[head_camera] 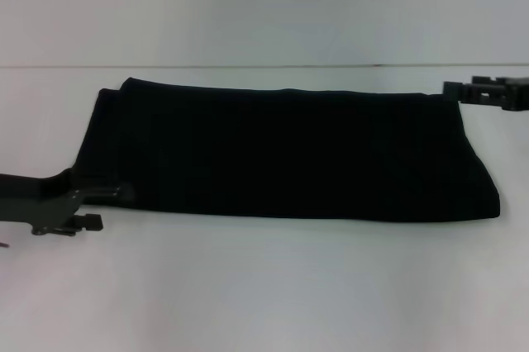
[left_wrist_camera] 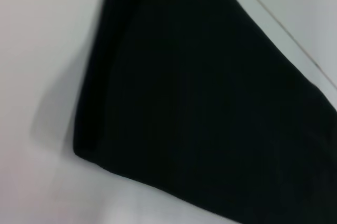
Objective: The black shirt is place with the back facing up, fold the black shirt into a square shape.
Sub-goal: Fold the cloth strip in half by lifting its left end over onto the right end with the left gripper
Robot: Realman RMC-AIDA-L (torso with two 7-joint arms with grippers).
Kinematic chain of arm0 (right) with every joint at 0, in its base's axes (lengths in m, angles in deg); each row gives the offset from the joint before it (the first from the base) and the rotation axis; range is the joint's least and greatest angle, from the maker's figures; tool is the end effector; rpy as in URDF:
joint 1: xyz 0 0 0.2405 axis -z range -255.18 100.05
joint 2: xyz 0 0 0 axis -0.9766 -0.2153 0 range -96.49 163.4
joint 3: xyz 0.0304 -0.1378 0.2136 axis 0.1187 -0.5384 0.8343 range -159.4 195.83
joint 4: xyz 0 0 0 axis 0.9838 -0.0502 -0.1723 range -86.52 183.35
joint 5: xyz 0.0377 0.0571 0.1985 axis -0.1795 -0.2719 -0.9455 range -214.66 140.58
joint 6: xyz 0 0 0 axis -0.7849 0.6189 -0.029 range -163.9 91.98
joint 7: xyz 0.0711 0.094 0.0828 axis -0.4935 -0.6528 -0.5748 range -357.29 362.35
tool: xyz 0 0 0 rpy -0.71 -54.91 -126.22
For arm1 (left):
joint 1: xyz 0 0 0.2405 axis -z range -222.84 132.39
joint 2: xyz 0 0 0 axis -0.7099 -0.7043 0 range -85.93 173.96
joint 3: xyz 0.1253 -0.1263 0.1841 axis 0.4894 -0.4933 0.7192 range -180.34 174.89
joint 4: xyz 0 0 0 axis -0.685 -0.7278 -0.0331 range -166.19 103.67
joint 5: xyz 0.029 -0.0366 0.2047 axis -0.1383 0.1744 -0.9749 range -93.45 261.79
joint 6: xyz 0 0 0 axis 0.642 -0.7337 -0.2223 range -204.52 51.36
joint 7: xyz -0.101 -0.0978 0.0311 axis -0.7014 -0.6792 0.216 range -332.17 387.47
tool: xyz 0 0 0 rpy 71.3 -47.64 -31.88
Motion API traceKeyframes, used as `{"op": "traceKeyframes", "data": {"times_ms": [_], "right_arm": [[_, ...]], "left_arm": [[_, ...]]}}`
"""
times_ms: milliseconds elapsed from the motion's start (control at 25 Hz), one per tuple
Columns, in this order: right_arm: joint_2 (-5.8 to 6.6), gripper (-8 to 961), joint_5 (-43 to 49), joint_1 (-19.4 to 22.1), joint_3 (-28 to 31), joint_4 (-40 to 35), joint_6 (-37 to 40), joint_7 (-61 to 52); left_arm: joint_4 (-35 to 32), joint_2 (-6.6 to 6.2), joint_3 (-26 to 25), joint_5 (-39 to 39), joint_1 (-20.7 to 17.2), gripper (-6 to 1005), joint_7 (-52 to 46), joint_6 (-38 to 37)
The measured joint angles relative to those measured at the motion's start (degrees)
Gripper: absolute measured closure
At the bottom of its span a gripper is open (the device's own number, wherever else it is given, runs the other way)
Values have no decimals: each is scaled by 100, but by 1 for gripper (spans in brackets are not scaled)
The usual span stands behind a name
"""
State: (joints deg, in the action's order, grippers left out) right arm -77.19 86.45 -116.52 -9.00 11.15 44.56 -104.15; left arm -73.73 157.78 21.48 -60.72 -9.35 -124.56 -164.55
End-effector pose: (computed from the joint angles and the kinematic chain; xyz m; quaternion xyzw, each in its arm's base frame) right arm 0.2716 0.4016 0.0831 -0.8569 0.4021 0.2304 0.2258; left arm -0.3145 0.3502 0.0590 -0.6435 -0.7429 -0.1355 0.1249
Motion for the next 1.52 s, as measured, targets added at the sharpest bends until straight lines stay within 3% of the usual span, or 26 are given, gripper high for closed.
{"op": "traceKeyframes", "data": {"times_ms": [280,840,1520], "right_arm": [[75,40,-18,-243,-514,-116,21,143],[-186,42,-45,-513,-524,-210,-74,373],[-220,45,-272,-535,-539,-179,-154,515]], "left_arm": [[381,-31,-330,6,92,160,-836,374],[400,-98,-729,-64,44,167,-1729,703],[717,-63,-751,-52,-19,168,-1836,1268]]}}
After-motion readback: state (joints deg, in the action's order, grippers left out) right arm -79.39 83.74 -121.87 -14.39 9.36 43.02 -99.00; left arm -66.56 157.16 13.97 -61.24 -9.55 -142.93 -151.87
